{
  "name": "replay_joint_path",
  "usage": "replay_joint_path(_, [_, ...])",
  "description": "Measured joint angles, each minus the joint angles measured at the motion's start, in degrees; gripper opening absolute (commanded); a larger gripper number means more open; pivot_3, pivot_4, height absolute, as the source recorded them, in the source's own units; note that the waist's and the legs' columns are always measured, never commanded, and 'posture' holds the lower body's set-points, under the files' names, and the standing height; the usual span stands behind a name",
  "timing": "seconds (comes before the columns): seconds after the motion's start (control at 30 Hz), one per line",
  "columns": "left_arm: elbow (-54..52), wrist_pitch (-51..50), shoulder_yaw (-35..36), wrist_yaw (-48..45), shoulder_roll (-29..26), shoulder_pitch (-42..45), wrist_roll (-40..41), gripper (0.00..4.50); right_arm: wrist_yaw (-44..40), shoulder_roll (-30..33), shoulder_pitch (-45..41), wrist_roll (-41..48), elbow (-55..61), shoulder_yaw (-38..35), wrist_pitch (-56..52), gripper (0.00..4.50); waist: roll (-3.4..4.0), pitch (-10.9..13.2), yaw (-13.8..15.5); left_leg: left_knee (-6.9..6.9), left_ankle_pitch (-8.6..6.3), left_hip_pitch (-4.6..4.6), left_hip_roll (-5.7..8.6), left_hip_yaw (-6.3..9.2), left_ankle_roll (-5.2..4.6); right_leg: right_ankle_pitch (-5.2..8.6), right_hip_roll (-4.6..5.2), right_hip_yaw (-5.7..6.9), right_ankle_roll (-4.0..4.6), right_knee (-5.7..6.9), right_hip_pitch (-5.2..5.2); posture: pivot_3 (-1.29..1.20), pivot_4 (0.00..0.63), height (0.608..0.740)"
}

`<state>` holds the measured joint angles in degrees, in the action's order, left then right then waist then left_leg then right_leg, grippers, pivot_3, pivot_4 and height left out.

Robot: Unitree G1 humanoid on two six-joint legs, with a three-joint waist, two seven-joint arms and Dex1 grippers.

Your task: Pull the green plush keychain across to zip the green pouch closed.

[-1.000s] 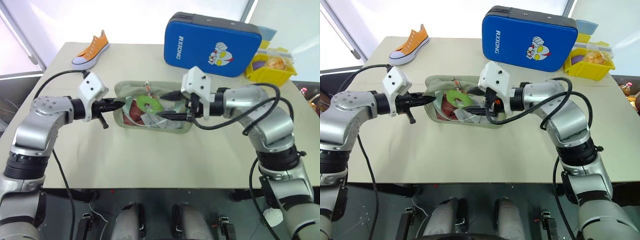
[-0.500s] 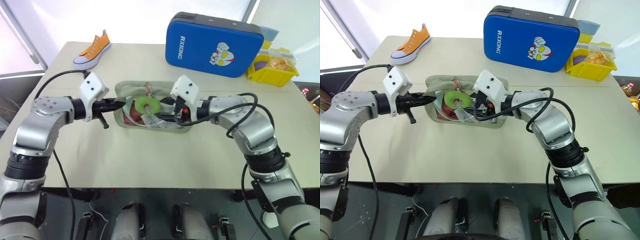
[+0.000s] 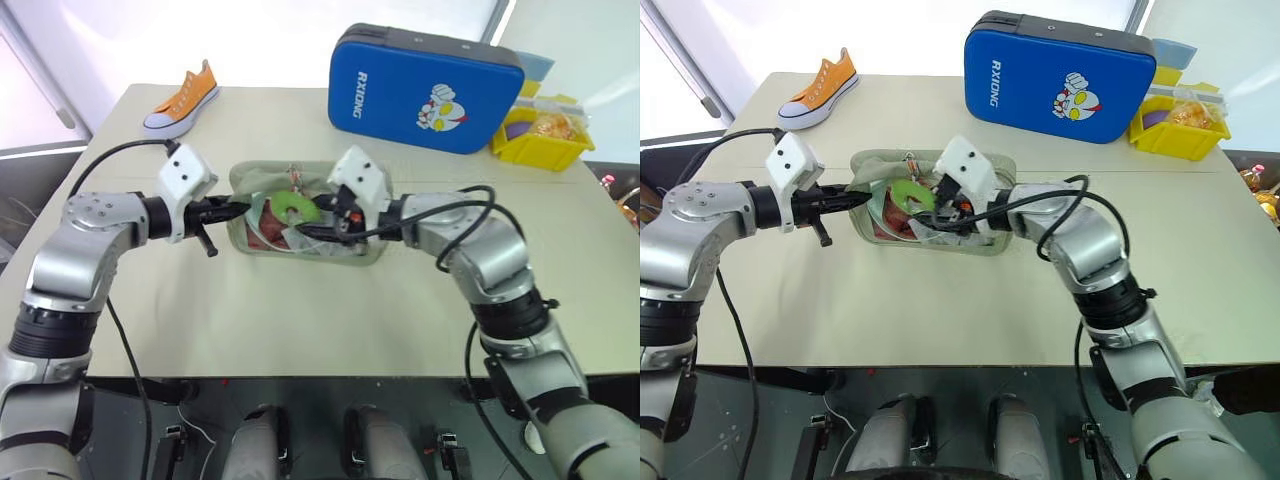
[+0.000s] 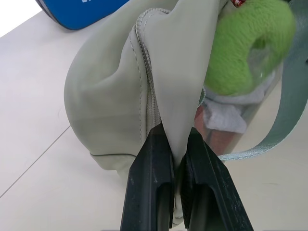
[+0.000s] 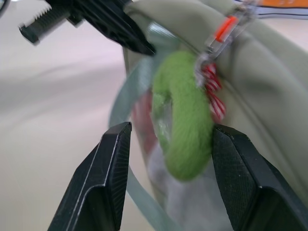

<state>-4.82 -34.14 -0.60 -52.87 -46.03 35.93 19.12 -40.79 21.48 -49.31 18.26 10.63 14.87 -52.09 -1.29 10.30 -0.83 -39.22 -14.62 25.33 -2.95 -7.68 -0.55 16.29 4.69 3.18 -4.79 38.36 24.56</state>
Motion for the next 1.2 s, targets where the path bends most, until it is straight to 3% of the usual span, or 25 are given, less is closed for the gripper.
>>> replay_joint_path(0.03, [0.21,0.05,-0.01,-0.02,0.0,0.08,-0.02,0.0,0.23,-0.44,-0.5,0.07,-0.09,-0.02,-0.12,2.55,0.0,0.0,0.01,0.0,0.0,0.0,0.0,0.0,0.0,0.0,0.01,0.0,0.0,0.0,0.0,0.0,0.15,0.74])
replay_joint_path(0.1, [0.25,0.11,-0.01,-0.02,0.0,0.1,-0.15,0.0,0.6,-0.84,-0.97,0.59,0.0,-0.27,-0.54,2.01,-0.01,0.0,0.17,0.0,0.0,0.0,0.0,0.02,0.0,0.0,0.01,0.0,0.0,0.0,-0.01,0.0,0.15,0.74])
replay_joint_path(0.17, [0.26,0.11,-0.01,-0.01,-0.01,0.1,-0.32,0.0,0.7,-0.73,-0.96,1.0,0.03,-0.45,-1.15,1.25,-0.01,0.0,0.15,0.0,0.0,0.01,0.01,0.01,-0.01,0.0,0.01,0.0,0.0,0.0,-0.01,0.0,0.15,0.74])
replay_joint_path(0.23, [0.25,0.11,-0.01,0.03,0.0,0.1,-0.39,0.0,0.66,-0.14,-0.94,1.17,0.23,-0.49,-1.26,0.13,-0.01,0.0,0.1,0.0,0.0,0.0,0.0,0.01,-0.01,0.0,0.01,0.0,0.0,0.0,-0.01,0.0,0.15,0.74])
replay_joint_path(0.27, [0.25,0.11,-0.01,0.03,0.0,0.1,-0.39,0.0,0.58,0.14,-0.93,1.21,0.34,-0.51,-1.26,0.05,0.0,0.0,0.07,0.0,0.0,0.0,0.0,0.02,0.0,0.0,0.0,0.0,0.0,0.0,-0.01,0.0,0.15,0.74])
replay_joint_path(0.43, [0.26,0.21,-0.02,0.06,0.08,0.11,-0.4,0.0,-2.8,5.03,-0.99,2.85,1.98,-0.67,-1.89,0.05,0.0,0.0,0.14,0.0,-0.01,0.01,0.01,0.02,-0.02,0.0,0.01,0.0,0.0,-0.01,-0.01,0.0,0.15,0.74])
replay_joint_path(0.63, [0.23,0.92,-0.01,0.05,0.07,0.12,-0.35,0.0,-11.03,18.19,-8.76,3.43,0.53,-2.75,0.39,0.05,0.02,0.01,0.11,0.01,-0.06,0.0,0.0,0.01,-0.1,0.0,0.01,0.01,0.0,-0.05,0.0,0.0,0.15,0.74])
replay_joint_path(0.9, [0.23,1.15,0.0,0.24,0.07,0.25,-0.39,0.0,-20.0,29.03,-14.28,-8.87,-13.35,0.9,20.78,0.05,0.01,0.02,0.04,0.04,-0.05,0.01,0.01,-0.04,-0.08,0.0,0.01,-0.01,0.0,-0.13,0.01,0.0,0.15,0.74])
replay_joint_path(1.2, [0.15,1.08,-0.01,0.63,0.21,0.08,-0.35,0.0,-23.21,36.79,-9.36,-22.01,-21.12,2.94,38.0,0.05,0.02,0.03,0.11,0.02,-0.04,0.01,0.0,-0.05,-0.07,0.0,0.03,-0.01,0.0,-0.14,0.0,0.0,0.15,0.74])
